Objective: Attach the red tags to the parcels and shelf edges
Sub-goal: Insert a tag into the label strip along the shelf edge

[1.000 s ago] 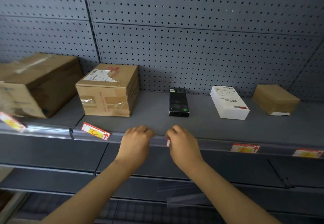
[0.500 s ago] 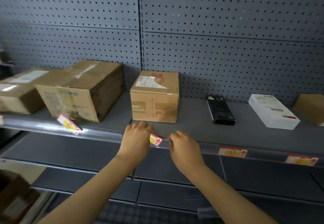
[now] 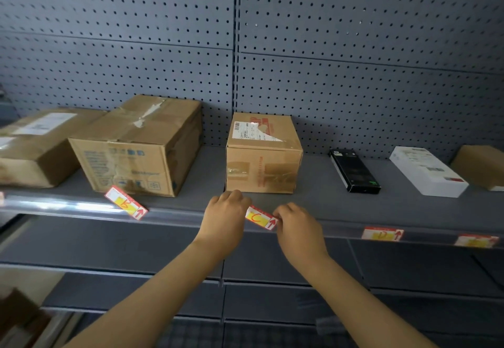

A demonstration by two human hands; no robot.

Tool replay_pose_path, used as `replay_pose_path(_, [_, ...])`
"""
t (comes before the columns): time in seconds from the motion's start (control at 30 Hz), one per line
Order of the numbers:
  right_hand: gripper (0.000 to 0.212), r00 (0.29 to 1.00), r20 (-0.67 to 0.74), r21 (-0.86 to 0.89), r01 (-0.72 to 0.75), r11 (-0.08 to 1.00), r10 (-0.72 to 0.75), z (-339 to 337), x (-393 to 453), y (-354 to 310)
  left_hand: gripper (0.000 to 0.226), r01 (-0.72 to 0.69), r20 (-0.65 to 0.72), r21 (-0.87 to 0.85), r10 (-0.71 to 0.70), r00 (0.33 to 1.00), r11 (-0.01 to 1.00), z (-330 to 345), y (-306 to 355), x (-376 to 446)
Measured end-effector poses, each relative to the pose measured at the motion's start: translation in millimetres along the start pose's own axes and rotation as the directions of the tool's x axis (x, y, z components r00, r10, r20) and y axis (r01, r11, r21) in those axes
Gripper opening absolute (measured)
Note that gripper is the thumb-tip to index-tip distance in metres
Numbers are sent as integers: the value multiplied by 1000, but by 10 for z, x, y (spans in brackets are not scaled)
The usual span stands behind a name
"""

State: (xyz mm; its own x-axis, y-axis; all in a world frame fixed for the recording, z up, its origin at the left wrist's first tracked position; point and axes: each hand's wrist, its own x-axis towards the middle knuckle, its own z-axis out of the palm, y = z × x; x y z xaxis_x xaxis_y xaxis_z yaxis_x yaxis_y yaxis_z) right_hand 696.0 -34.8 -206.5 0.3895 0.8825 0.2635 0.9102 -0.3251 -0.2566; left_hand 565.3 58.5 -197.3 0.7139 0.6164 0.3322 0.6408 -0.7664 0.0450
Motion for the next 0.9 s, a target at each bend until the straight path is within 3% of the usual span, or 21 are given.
replay_pose_path(0.2, [16, 1000, 21, 6, 16, 1000, -16, 74, 60, 20, 41, 18, -69, -59, -22, 997, 998, 53, -9, 58])
replay_pose_path(0.53, [20, 994, 8, -43, 109, 993, -109, 145, 138, 54, 40, 6, 29, 12, -7, 1000, 1000, 245, -32, 18])
replay_pose_path(0.9, [21, 992, 19, -100, 123, 987, -121, 203, 137, 53, 42, 8, 8, 2, -8, 1000, 1000, 314, -26, -28])
